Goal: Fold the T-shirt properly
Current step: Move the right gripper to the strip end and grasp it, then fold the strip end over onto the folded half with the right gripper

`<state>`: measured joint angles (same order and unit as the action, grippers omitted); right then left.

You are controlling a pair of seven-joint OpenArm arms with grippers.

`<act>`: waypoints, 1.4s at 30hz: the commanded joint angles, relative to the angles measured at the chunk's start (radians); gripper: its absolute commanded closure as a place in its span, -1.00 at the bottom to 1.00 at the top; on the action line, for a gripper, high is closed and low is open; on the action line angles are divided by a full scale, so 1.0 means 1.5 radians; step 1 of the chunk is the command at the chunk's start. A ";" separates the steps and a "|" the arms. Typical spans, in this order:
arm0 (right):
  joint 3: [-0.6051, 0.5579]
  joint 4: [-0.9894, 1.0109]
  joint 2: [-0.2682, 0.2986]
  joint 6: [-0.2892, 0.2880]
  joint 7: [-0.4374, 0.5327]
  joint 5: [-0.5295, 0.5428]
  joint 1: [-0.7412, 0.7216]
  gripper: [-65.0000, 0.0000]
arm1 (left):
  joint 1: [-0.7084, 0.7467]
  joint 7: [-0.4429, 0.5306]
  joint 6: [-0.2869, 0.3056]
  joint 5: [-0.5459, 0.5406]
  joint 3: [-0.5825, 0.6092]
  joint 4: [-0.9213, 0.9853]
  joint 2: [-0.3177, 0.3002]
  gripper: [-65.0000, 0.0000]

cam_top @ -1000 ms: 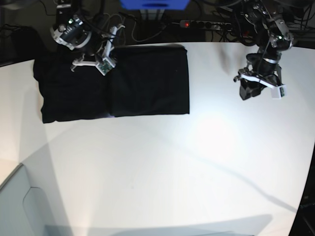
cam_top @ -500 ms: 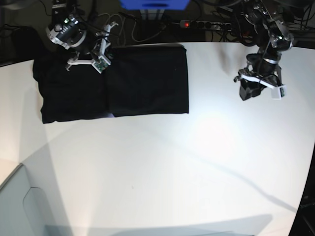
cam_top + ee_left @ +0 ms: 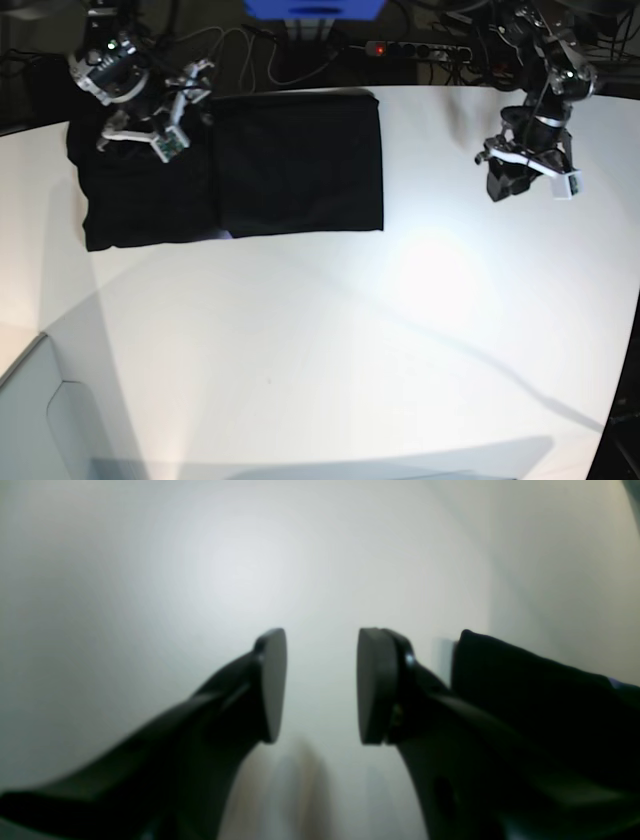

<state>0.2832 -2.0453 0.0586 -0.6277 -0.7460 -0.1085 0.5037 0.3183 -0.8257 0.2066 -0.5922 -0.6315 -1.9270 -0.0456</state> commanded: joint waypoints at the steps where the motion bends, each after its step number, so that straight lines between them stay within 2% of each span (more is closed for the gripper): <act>1: 0.026 -0.011 -0.005 -0.015 0.019 0.011 -0.014 -0.57 | 0.001 0.015 0.003 -0.011 -0.008 -0.015 -0.005 0.29; 4: 0.097 -0.004 -0.020 -0.015 0.009 0.010 -0.049 -0.58 | 0.001 0.011 0.004 -0.012 -0.033 -0.015 0.000 0.29; 7: 0.153 0.024 -0.018 -0.015 -0.029 0.009 -0.103 -0.59 | 0.001 0.011 0.004 -0.012 -0.044 -0.015 -0.002 0.29; 14: 0.273 0.181 -0.006 -0.015 -0.090 0.009 -0.246 -0.59 | 0.012 0.012 0.004 -0.013 -0.055 -0.016 -0.004 0.29; 21: 0.287 0.373 0.055 -0.015 -0.083 0.014 -0.319 -0.59 | 0.020 0.015 0.004 -0.013 -0.081 -0.015 -0.004 0.29; 25: 0.287 0.443 0.056 -0.015 -0.082 0.014 -0.338 -0.57 | 0.020 0.015 0.004 -0.013 -0.081 -0.015 -0.004 0.29; 29: 0.284 0.454 0.051 -0.016 -0.082 0.014 -0.336 -0.55 | 0.020 0.015 0.004 -0.013 -0.081 -0.015 -0.004 0.29; 31: 0.284 0.454 0.050 -0.016 -0.082 0.015 -0.335 -0.42 | 0.020 0.015 0.004 -0.013 -0.081 -0.015 -0.003 0.29; 34: 0.284 0.454 0.050 -0.016 -0.082 0.015 -0.335 0.01 | 0.020 0.015 0.004 -0.013 -0.081 -0.015 -0.002 0.29; 39: 0.284 0.454 0.050 -0.016 -0.082 0.015 -0.333 1.00 | 0.022 0.015 0.004 -0.013 -0.081 -0.015 0.000 0.29; 42: 0.283 0.446 0.050 -0.016 -0.083 0.015 -0.332 0.96 | 0.022 0.011 0.004 -0.013 -0.081 -0.015 0.001 0.29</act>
<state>0.7055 -1.3777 0.1265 -0.6430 -0.8005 0.0010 -0.0067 0.3496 -0.8238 0.2100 -0.5991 -0.7486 -1.9312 -0.0357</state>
